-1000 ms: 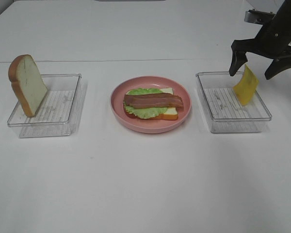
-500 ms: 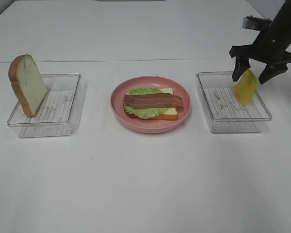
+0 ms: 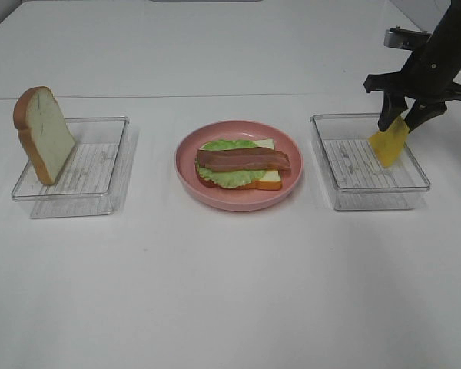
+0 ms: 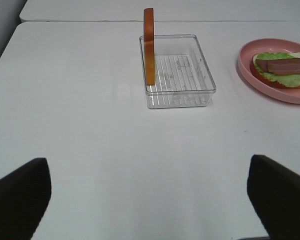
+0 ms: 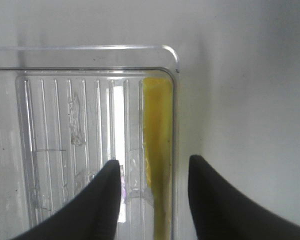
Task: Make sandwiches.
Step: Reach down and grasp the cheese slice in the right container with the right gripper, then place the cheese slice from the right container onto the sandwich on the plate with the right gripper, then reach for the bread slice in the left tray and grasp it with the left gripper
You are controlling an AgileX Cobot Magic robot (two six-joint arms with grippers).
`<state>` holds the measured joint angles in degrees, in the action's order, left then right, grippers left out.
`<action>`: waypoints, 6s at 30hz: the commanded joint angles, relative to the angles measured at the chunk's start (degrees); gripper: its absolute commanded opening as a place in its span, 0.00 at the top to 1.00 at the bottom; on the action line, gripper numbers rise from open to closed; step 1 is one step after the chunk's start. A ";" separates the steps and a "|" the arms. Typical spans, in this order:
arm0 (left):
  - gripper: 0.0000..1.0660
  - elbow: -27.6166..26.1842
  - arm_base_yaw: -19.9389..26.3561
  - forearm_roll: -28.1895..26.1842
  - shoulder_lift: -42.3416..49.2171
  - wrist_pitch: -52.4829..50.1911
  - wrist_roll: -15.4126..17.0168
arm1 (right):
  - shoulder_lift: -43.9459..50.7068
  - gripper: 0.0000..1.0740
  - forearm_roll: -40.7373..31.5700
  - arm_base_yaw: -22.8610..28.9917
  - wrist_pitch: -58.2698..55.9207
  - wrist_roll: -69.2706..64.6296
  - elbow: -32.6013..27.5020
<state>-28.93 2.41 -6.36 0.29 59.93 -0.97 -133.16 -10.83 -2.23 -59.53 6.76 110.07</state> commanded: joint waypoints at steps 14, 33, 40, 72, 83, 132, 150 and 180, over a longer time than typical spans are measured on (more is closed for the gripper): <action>0.04 0.34 -0.06 -0.29 1.20 -0.74 0.29 | 0.17 1.00 2.86 -0.06 0.80 -1.49 0.29; 0.04 0.34 -0.06 -0.29 1.20 -0.74 0.29 | 6.36 1.00 2.86 -0.06 -1.89 -3.44 0.29; 0.04 0.34 -0.06 -0.29 1.20 -0.74 0.29 | 10.94 1.00 -0.86 0.00 -4.70 -3.44 0.29; 0.04 0.34 -0.06 -0.40 1.20 -0.74 0.29 | 7.91 1.00 -40.22 19.65 5.79 10.37 -5.50; 0.04 0.34 -0.06 -0.40 1.20 -0.74 0.29 | 0.92 1.00 -41.14 19.65 6.13 10.37 -5.50; 0.04 0.34 -0.06 -0.40 1.20 -0.74 0.29 | 16.39 0.08 6.36 11.23 -2.92 -5.04 -4.76; 0.04 0.34 -0.06 -0.40 1.20 -0.74 0.29 | 42.17 0.08 6.07 1.89 -4.70 -4.01 -29.45; 0.04 0.34 -0.06 -0.69 0.92 -0.74 0.29 | 132.58 0.08 8.31 1.89 -6.36 -5.61 -75.11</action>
<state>-28.93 2.41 -6.59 0.29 59.93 -0.97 -2.75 -3.38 -0.29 -66.35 1.55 36.10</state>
